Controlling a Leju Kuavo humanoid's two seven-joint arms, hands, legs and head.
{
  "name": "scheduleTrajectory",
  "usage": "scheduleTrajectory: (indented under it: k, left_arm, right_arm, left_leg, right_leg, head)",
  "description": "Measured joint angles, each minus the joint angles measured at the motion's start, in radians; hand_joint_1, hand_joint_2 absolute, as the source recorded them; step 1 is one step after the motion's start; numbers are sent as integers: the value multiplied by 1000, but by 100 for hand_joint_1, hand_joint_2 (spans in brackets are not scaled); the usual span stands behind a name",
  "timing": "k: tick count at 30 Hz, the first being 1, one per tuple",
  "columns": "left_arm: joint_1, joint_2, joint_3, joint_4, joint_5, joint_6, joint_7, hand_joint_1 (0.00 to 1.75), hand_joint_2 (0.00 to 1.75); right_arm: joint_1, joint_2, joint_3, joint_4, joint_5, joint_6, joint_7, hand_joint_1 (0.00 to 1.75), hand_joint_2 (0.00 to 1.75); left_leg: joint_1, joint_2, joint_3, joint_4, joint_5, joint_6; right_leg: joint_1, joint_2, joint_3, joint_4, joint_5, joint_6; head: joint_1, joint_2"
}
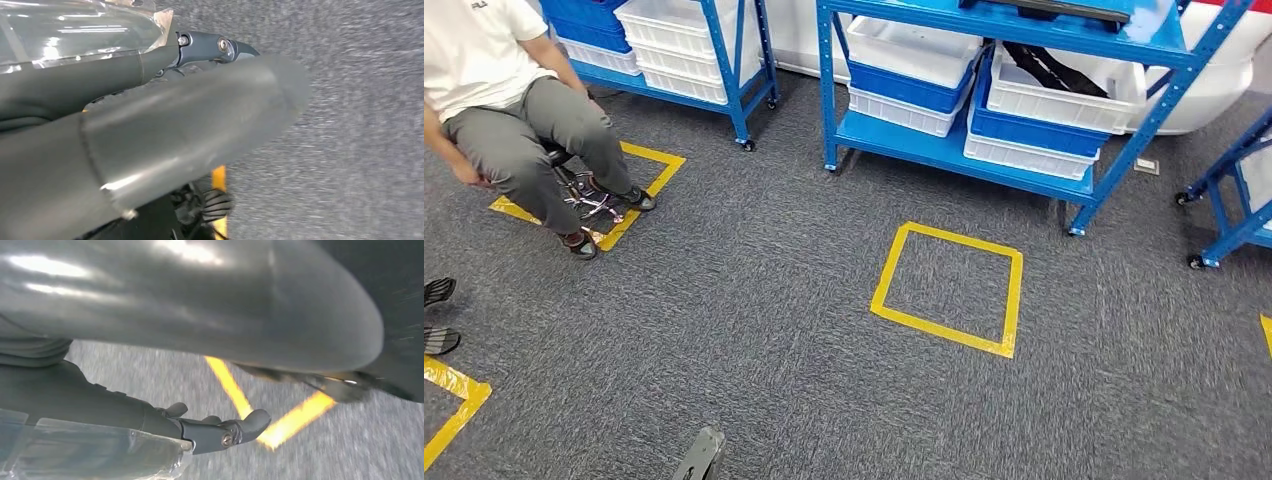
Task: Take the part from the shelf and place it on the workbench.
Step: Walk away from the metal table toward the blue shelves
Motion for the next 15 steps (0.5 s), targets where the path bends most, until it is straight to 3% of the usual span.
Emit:
scheduleTrajectory:
  k: [1, 2, 3, 4, 5, 6, 8, 9, 11, 12, 13, 14, 15]
  left_arm:
    - [0, 0, 2, 0, 0, -1, 1, 0, 0]
    - [0, 0, 3, 0, -1, 0, 1, 0, 0]
    - [-3, 0, 5, -2, -2, 0, 1, 0, 0]
    - [-8, -1, 6, -3, -4, 1, 0, 0, 0]
    - [-15, -3, 7, -5, -6, 2, 0, 0, 0]
    - [-21, -4, 8, -7, -8, 3, 1, 0, 0]
    - [-29, -7, 8, -8, -10, 2, 1, 0, 0]
    - [-29, -7, 8, -8, -11, 2, 2, 0, 0]
    - [-25, -7, 9, -8, -12, 2, 2, 0, 0]
    - [-22, -7, 9, -8, -13, 2, 1, 0, 0]
    - [-19, -6, 10, -8, -14, 2, -2, 0, 0]
    - [-17, -5, 10, -8, -14, 2, -4, 0, 0]
    - [-15, -4, 11, -8, -15, 2, -7, 0, 0]
  right_arm:
    - [2, 0, -1, 0, 1, 0, 0, 0, 0]
    - [1, 0, -2, 1, 1, 1, 0, 0, 0]
    - [-3, 0, -3, 0, 2, 1, -1, 0, 0]
    - [-9, 0, -4, -2, 4, 1, -1, 0, 0]
    - [-16, -1, -4, -3, 5, 0, -1, 0, 0]
    - [-21, -2, -4, -4, 7, 0, -1, 0, 0]
    - [-27, -4, -5, -5, 12, -2, -1, 0, 0]
    - [-27, -5, -5, -5, 15, -4, 0, 0, 44]
    - [-23, -5, -5, -5, 20, -8, 3, 0, 131]
    - [-19, -5, -5, -5, 23, -12, 5, 0, 175]
    - [-15, -5, -5, -5, 26, -16, 7, 0, 175]
    - [-11, -4, -6, -4, 28, -20, 9, 0, 175]
    - [-8, -4, -6, -4, 29, -22, 10, 0, 175]
  left_leg:
    - [2, -2, 19, 2, -23, -9]
    - [2, -2, 33, 4, -45, -17]
    - [2, -1, 45, 7, -62, -25]
    - [2, 1, 55, 14, -71, -31]
    - [5, 5, 60, 21, -73, -36]
    - [8, 10, 60, 39, -73, -40]
    - [14, 21, 20, 125, -96, -47]
    - [16, 25, -21, 192, -123, -51]
    - [18, 26, -122, 317, -182, -58]
    - [19, 27, -163, 346, -195, -60]
    - [20, 28, -190, 342, -186, -61]
    - [20, 29, -202, 307, -151, -60]
    - [21, 31, -205, 249, -92, -59]
  right_leg:
    - [-4, -5, 1, -49, 71, 24]
    - [-5, -10, 6, -83, 137, 32]
    - [-5, -14, 12, -101, 185, 26]
    - [-2, -14, 16, -108, 204, 5]
    - [0, -10, 25, -107, 206, -24]
    - [0, -6, 34, -107, 204, -46]
    - [-1, -3, 54, -107, 196, -78]
    - [-1, -3, 60, -108, 192, -87]
    - [-2, -1, 68, -107, 181, -92]
    - [-2, 0, 73, -107, 174, -91]
    - [-4, 1, 82, -106, 165, -87]
    - [-6, 2, 93, -106, 155, -83]
    - [-7, 2, 102, -107, 144, -78]
  head:
    - [4, 0]
    - [7, 0]
    - [8, 0]
    - [7, 0]
    - [4, 0]
    - [1, 0]
    - [-2, 0]
    - [-3, 0]
    - [-4, 0]
    - [-5, 0]
    - [-5, 0]
    - [-5, 0]
    - [-5, 0]
